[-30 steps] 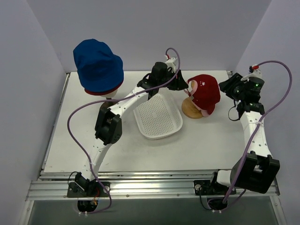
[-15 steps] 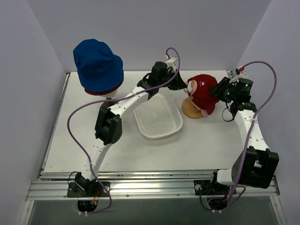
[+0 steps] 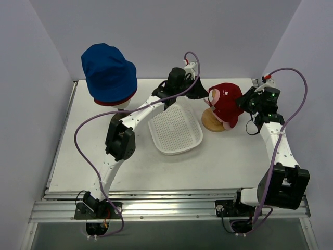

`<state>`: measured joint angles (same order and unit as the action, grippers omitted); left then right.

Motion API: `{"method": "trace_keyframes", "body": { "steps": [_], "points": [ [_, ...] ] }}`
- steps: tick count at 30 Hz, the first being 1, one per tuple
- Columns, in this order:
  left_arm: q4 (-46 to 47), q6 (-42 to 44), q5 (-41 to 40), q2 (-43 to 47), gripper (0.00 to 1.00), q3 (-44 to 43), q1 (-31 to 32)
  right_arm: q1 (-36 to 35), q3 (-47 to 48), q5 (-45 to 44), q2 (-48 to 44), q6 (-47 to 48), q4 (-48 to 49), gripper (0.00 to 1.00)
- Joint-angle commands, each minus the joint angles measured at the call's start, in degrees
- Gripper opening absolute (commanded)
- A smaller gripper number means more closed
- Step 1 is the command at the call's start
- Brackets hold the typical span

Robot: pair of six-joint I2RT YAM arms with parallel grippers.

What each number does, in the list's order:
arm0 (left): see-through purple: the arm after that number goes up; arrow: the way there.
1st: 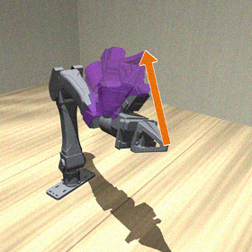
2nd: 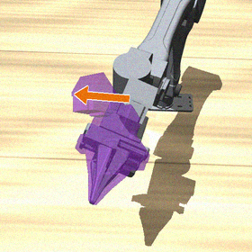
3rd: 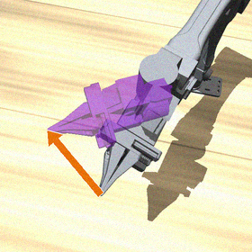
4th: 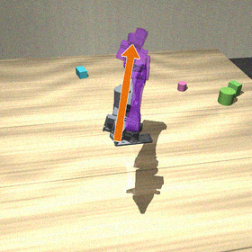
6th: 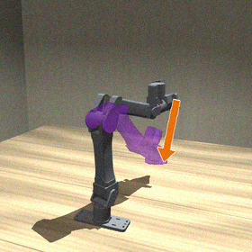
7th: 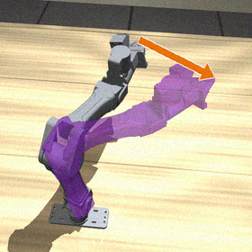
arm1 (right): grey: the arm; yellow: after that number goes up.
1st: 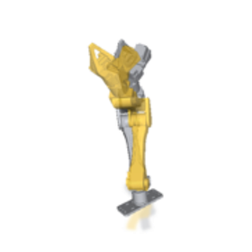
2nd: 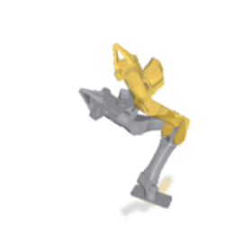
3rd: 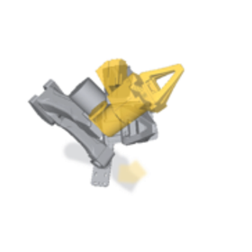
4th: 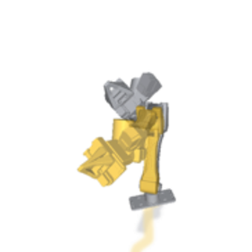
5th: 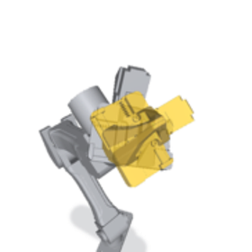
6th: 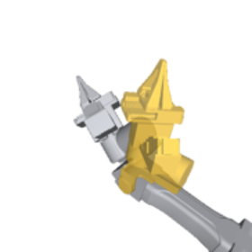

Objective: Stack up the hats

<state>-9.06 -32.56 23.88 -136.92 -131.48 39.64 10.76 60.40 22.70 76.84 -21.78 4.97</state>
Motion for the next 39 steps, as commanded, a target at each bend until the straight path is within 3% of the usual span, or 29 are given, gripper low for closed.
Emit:
{"method": "trace_keyframes", "body": {
  "steps": [1, 19, 39],
  "points": [
    [3.4, 0.4, 0.0, 4.0, 0.28, 0.4, -0.2, -0.6, -0.7, -1.7, 0.2, 0.2, 1.8, 0.03],
    [5.5, 0.8, -0.5, 8.6, 0.45, 5.4, -0.2, -1.9, -0.4, -6.3, -5.0, -6.1, 0.7, 0.00],
    [6.1, 0.7, 0.2, 7.6, 0.46, 6.0, 0.7, -6.4, -7.7, -9.4, -8.5, -11.1, 6.6, 0.00]
  ]
}}
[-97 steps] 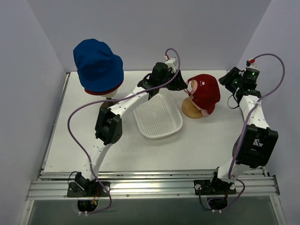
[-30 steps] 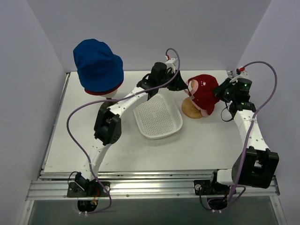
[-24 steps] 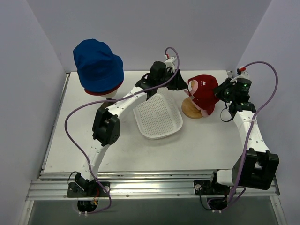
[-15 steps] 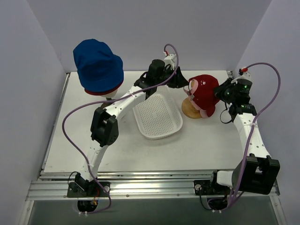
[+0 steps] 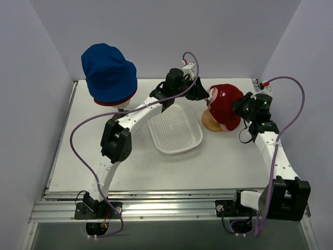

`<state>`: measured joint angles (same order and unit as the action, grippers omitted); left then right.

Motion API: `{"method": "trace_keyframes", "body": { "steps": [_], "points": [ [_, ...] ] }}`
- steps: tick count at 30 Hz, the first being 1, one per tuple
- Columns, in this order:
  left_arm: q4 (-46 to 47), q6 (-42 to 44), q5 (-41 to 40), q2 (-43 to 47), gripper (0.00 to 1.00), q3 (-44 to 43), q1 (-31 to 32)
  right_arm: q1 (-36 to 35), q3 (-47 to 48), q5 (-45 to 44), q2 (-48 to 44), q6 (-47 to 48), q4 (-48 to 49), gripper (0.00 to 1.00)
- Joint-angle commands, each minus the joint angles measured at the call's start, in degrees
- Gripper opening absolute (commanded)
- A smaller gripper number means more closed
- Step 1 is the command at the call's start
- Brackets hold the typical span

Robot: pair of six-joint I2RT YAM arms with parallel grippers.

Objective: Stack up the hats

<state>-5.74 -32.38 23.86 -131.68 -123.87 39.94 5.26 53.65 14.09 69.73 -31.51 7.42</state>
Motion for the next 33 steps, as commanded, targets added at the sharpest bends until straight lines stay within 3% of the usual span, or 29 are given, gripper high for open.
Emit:
{"method": "trace_keyframes", "body": {
  "steps": [1, 5, 9, 12, 20, 24, 33],
  "points": [
    [2.2, 0.7, 0.2, 1.7, 0.46, -2.1, 0.4, -0.9, -1.0, -0.8, -1.2, -1.5, 4.4, 0.00],
    [0.5, 0.8, 0.3, -0.7, 0.46, -5.0, 0.4, -0.9, -0.5, -0.3, -0.9, -1.5, 4.7, 0.00],
    [-1.5, 0.9, 1.1, -3.2, 0.46, -9.5, 0.4, -0.9, -0.4, -0.3, -1.4, -0.9, 4.4, 0.23],
    [-2.3, 0.9, 0.6, -4.3, 0.46, -10.6, 0.4, -0.9, -0.6, -0.4, -2.3, -0.8, 3.7, 0.33],
    [-3.1, 1.6, -0.4, -5.2, 0.46, -10.9, 0.4, -1.0, -4.2, -0.9, -9.0, -2.3, 0.6, 0.34],
    [-2.9, 1.4, -0.2, -6.0, 0.46, -11.1, 0.4, -1.0, -9.7, 0.8, -12.6, -5.5, 2.7, 0.27],
    [-3.4, 1.6, 0.0, -6.3, 0.46, -10.2, 0.8, -2.1, -25.9, 1.4, -13.8, -16.0, 16.7, 0.31]
  ]
}}
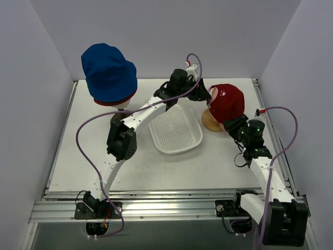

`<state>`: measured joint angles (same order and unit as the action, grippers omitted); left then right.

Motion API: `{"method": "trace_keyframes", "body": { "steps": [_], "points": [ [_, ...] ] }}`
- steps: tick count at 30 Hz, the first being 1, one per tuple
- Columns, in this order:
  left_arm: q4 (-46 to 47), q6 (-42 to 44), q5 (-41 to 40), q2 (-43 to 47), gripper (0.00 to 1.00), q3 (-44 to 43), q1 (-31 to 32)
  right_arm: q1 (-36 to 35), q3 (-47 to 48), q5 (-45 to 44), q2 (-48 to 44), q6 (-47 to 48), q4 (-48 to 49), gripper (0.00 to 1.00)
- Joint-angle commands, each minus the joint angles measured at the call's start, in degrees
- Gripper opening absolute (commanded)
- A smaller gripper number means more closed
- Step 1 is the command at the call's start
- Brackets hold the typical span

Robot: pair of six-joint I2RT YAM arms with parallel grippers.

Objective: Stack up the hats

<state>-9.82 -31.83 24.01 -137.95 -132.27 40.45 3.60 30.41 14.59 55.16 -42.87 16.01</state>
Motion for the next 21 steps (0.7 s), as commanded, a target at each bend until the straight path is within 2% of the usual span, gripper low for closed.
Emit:
{"method": "trace_keyframes", "body": {
  "steps": [1, 4, 7, 15, 19, 21],
  "points": [
    [0.7, 1.1, -0.2, 0.0, 0.46, -1.8, 0.3, -0.4, -3.3, 1.1, 2.7, -5.3, 10.6, 0.32],
    [0.2, 1.2, -0.4, -0.3, 0.46, -2.2, 0.2, -0.6, -3.3, 0.3, 5.5, -3.5, 12.3, 0.35],
    [-0.1, 1.2, -0.6, -0.8, 0.42, -3.2, 0.2, -0.8, -3.4, -1.8, 5.6, -2.0, 12.7, 0.35],
    [0.3, -0.1, -0.5, -1.9, 0.10, -5.5, 0.3, -1.4, -7.2, -3.3, 8.3, -3.6, 19.7, 0.34],
    [0.1, -0.2, -1.4, -1.8, 0.02, -5.5, 0.4, -1.4, -7.7, -4.3, 12.2, -3.6, 22.2, 0.33],
    [0.1, -0.1, -1.9, -1.7, 0.02, -5.6, 0.4, -1.4, -7.7, -4.6, 13.4, -4.0, 23.7, 0.33]
  ]
}}
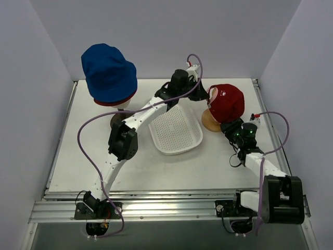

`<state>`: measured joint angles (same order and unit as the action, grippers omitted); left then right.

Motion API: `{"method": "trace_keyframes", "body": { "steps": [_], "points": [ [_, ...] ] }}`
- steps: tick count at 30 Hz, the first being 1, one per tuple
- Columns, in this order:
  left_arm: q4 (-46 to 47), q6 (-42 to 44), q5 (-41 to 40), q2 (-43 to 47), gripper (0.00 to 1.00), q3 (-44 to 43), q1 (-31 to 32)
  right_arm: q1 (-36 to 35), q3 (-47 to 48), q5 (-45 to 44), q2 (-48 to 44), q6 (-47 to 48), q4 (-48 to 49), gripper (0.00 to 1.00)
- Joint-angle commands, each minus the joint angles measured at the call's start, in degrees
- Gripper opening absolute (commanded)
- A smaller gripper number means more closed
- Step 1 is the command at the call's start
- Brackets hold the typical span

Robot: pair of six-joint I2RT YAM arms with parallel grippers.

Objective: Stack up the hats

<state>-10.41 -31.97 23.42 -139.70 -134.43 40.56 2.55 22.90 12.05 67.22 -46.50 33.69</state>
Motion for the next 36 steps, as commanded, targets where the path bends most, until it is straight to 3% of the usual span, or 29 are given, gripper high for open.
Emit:
{"method": "trace_keyframes", "body": {
  "steps": [1, 9, 14, 16, 30, 36],
  "points": [
    [0.6, 0.0, -1.4, 0.0, 0.02, -3.6, 0.3, -0.3, -0.3, -1.9, 2.2, -0.6, 6.6, 0.32],
    [0.0, 0.1, -2.6, -0.1, 0.02, -5.0, 0.6, -1.8, -4.9, -4.0, 2.3, -3.6, 14.8, 0.27],
    [0.0, 0.1, -3.0, -0.4, 0.02, -5.6, 0.9, -2.2, -6.2, -5.4, 4.3, -5.9, 18.8, 0.03],
    [-0.1, 0.1, -3.0, -0.5, 0.02, -5.6, 1.1, -3.9, -7.4, -6.0, 5.8, -6.8, 22.7, 0.00],
    [-0.1, 0.9, -3.4, 1.3, 0.02, -3.2, 1.5, -6.3, -11.8, -11.9, 16.4, -13.0, 46.2, 0.00],
    [-0.2, 0.8, -3.7, 2.4, 0.03, -2.2, 1.6, -6.5, -12.6, -16.7, 18.5, -13.7, 50.1, 0.00]
  ]
}}
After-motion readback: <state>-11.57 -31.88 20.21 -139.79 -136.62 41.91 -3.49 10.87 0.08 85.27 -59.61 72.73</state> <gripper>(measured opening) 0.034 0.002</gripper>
